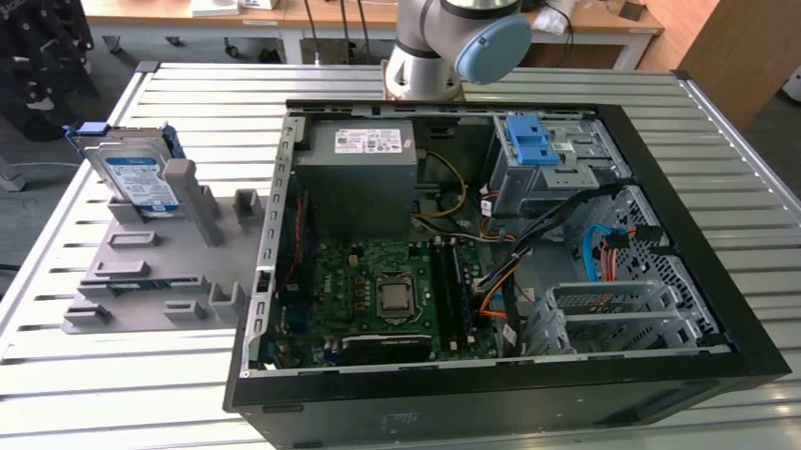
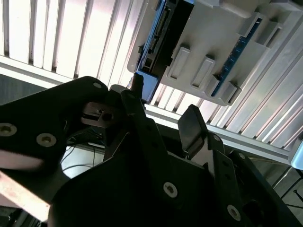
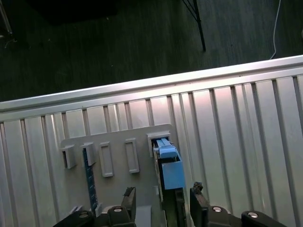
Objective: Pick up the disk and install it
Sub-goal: 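Pick up the disk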
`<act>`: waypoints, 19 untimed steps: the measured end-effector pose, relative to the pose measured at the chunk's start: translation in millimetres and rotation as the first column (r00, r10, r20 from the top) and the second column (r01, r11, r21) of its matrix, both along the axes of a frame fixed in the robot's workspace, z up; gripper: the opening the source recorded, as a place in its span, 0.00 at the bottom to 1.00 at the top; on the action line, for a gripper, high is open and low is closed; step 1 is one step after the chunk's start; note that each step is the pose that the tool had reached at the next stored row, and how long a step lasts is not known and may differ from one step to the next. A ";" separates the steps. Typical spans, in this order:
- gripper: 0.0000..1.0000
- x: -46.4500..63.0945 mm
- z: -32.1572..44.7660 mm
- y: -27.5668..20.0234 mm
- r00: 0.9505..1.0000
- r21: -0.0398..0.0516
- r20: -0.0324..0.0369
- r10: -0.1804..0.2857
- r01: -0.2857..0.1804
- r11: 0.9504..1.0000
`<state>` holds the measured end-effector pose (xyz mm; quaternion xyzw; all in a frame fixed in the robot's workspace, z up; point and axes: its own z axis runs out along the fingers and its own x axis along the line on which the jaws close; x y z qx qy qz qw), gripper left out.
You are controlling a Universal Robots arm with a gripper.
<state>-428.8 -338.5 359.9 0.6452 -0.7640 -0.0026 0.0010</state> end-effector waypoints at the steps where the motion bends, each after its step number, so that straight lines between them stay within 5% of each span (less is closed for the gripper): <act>1: 0.53 -0.1 -1.8 0.0 1.000 0.000 0.000 0.000 0.000 1.000; 2: 0.59 -0.4 -3.6 0.0 1.000 0.000 0.000 0.000 0.000 1.000; 7: 0.59 -1.2 -11.3 0.0 0.999 0.000 0.003 0.043 -0.043 0.999; 11: 0.59 -2.4 -15.1 0.0 0.999 0.000 0.016 0.051 -0.051 0.999; 19: 0.59 -3.6 -21.3 0.4 0.994 0.001 0.017 0.104 -0.104 0.995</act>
